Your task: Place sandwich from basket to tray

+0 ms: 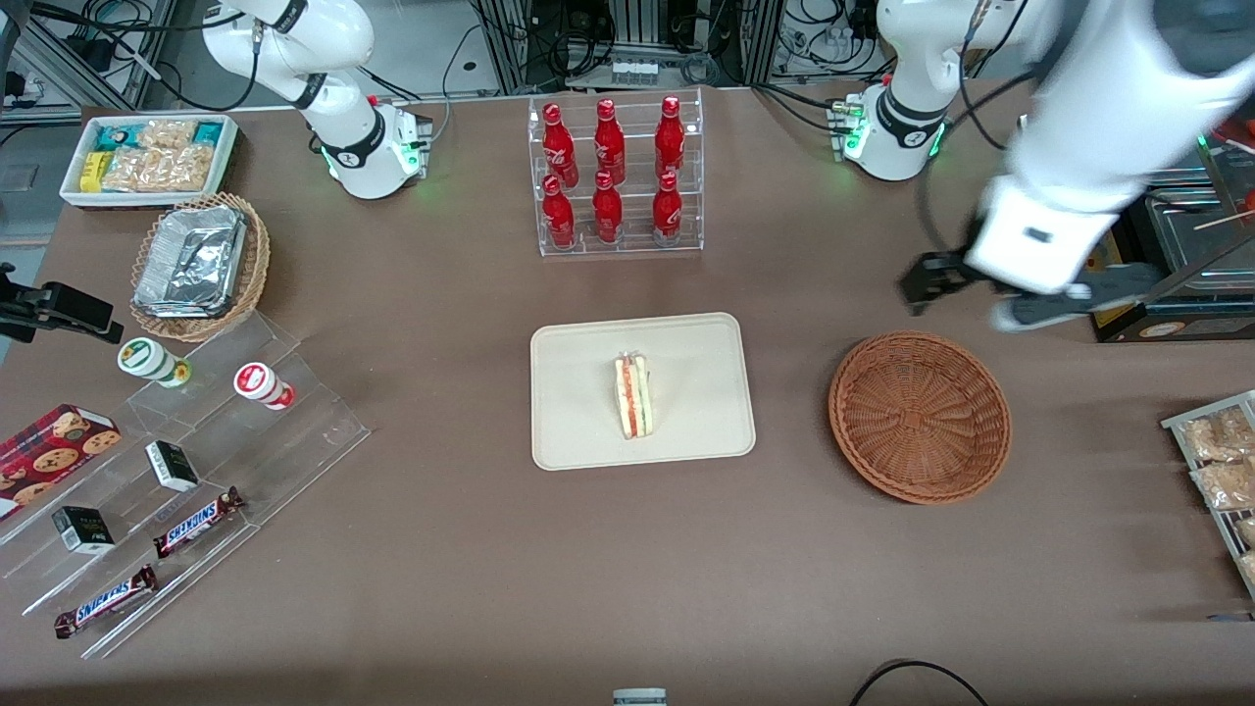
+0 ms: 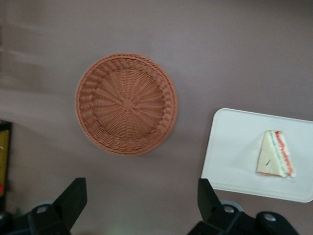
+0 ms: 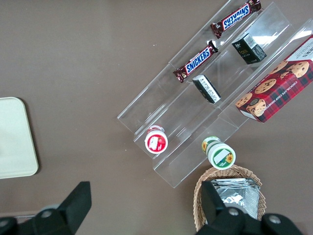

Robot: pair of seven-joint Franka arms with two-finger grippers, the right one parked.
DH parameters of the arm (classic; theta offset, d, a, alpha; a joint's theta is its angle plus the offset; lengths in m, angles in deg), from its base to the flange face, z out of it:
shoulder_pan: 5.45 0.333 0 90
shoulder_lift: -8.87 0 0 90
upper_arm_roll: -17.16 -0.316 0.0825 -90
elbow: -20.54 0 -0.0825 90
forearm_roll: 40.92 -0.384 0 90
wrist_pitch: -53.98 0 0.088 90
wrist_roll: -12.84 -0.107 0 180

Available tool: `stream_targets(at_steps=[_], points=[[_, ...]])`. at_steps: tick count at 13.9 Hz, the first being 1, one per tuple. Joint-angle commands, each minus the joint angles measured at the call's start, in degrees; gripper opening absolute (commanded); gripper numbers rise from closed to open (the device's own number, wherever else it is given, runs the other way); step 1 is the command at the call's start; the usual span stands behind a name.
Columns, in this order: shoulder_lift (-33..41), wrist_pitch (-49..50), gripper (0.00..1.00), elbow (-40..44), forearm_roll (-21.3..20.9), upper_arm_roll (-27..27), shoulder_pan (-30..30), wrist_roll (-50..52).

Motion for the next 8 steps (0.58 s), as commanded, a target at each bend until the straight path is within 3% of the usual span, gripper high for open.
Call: stream_targets(at_steps=[1,8], points=[[2.6,1.84,1.0,-1.43,1.31,-3.57,0.22,-8.91],[3.12,2.99,1.0,-1.52,0.61,-11.05,0.14,-25.09]])
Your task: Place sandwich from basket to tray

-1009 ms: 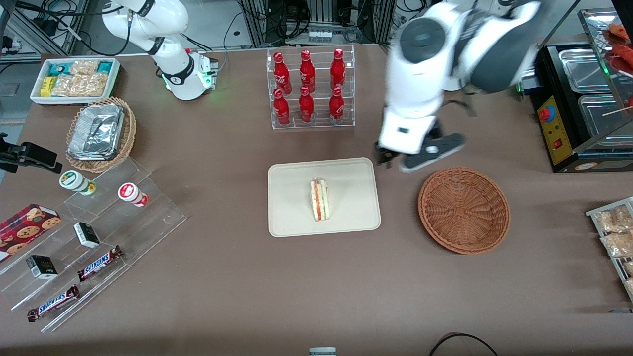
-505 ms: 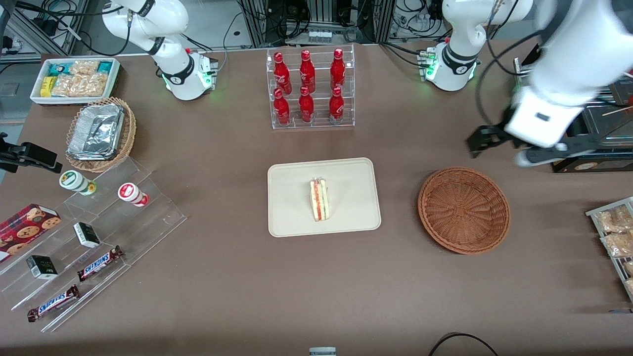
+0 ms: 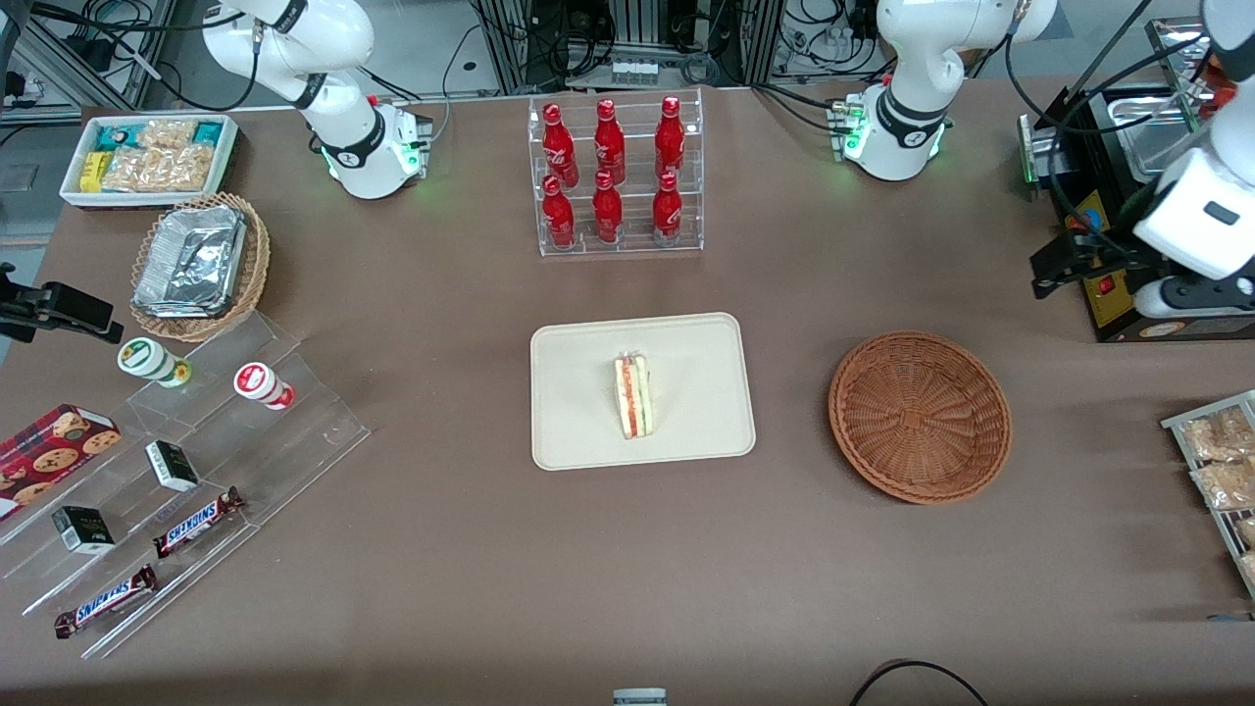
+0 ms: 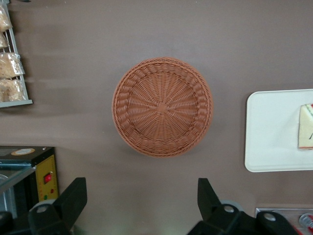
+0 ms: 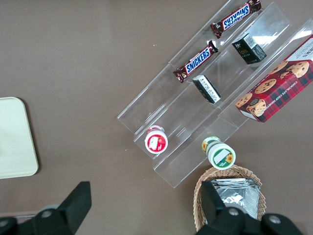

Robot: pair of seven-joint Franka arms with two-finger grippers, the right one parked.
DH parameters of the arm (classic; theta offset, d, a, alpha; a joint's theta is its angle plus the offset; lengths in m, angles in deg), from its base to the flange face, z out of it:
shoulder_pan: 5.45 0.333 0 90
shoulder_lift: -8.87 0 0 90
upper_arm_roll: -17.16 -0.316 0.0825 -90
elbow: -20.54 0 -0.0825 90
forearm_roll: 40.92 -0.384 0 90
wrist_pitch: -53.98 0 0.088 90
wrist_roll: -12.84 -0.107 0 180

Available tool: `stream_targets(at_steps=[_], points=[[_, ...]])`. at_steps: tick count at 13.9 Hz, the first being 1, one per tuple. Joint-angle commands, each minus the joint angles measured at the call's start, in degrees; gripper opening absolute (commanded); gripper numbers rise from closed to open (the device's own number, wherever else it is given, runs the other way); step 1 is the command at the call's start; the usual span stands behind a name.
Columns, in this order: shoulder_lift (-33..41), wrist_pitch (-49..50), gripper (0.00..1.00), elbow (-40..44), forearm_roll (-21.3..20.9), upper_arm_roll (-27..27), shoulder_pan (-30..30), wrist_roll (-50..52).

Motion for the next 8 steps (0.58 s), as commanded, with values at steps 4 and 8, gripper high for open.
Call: stream_targets(at_steps=[4,8], points=[[-0.58,0.98,1.0,1.67,0.83,-1.28,0.08,-5.09],[-0.23,0.8,1.0,2.22,-0.31,-1.28,1.21,-5.53]])
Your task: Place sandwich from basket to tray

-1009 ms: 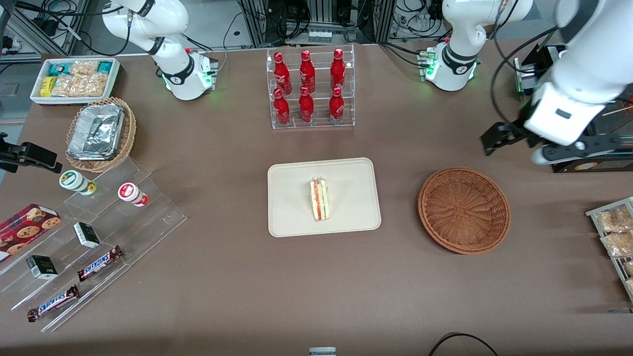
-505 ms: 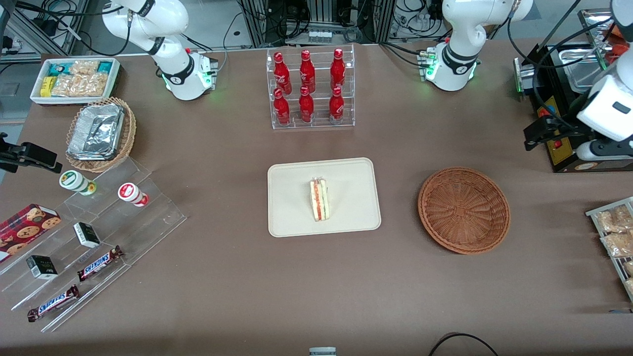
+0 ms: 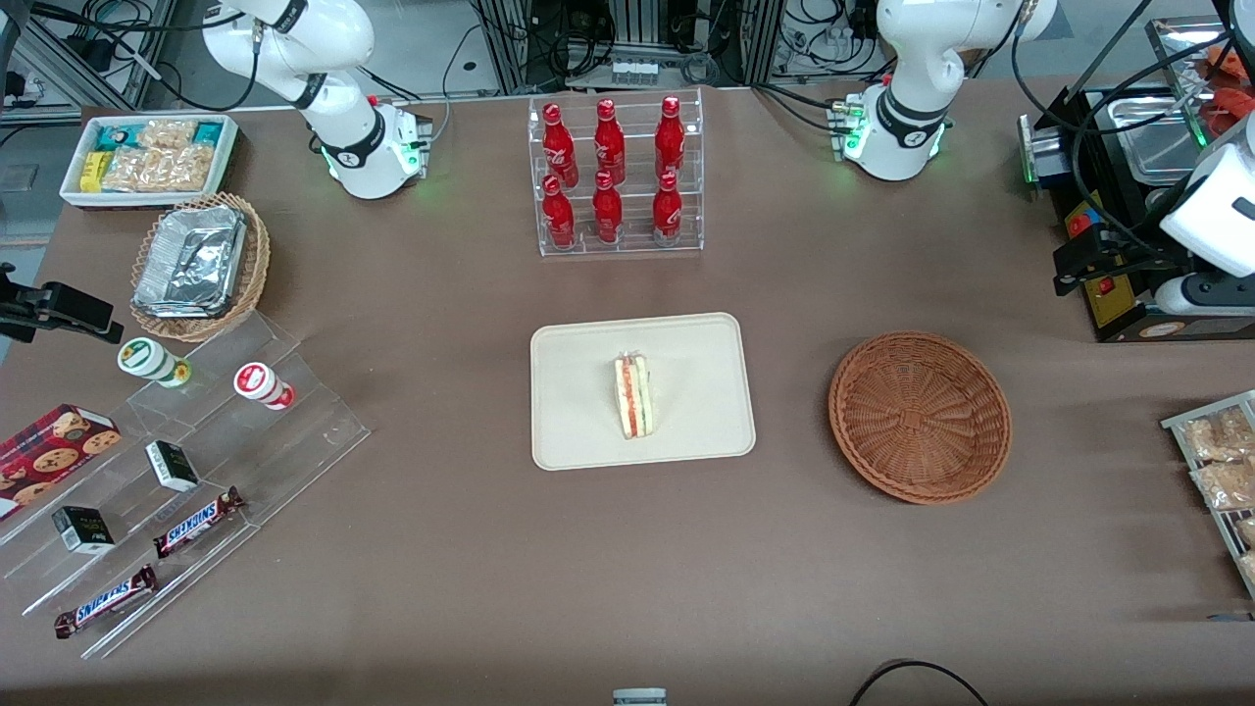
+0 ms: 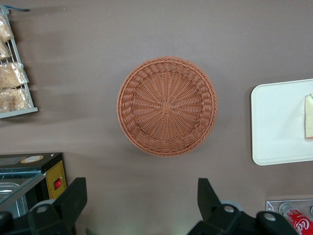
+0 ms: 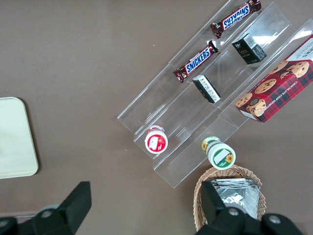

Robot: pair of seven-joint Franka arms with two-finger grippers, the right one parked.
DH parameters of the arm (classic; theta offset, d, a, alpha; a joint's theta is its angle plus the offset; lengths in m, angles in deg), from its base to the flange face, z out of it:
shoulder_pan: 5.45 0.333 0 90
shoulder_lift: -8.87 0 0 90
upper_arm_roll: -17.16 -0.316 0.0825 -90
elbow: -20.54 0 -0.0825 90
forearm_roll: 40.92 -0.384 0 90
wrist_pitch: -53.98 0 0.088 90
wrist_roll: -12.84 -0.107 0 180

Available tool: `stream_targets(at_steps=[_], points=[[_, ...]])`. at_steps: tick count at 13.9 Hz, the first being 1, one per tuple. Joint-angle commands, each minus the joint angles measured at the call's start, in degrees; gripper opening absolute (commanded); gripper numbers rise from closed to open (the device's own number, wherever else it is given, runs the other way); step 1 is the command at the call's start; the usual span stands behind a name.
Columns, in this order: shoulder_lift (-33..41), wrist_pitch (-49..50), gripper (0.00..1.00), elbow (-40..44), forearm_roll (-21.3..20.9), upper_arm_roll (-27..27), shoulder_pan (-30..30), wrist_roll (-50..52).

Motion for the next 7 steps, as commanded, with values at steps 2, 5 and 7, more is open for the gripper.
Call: stream_targets(at_steps=[2,5,7], points=[[0.58,0.99,1.0,0.74,0.14,-0.22,2.59,-3.56],[0.41,1.52,1.0,0.65,-0.21,-0.05,2.33,-2.87],[0.23,1.52,1.0,0.91,0.49,-0.05,2.33,-2.78]])
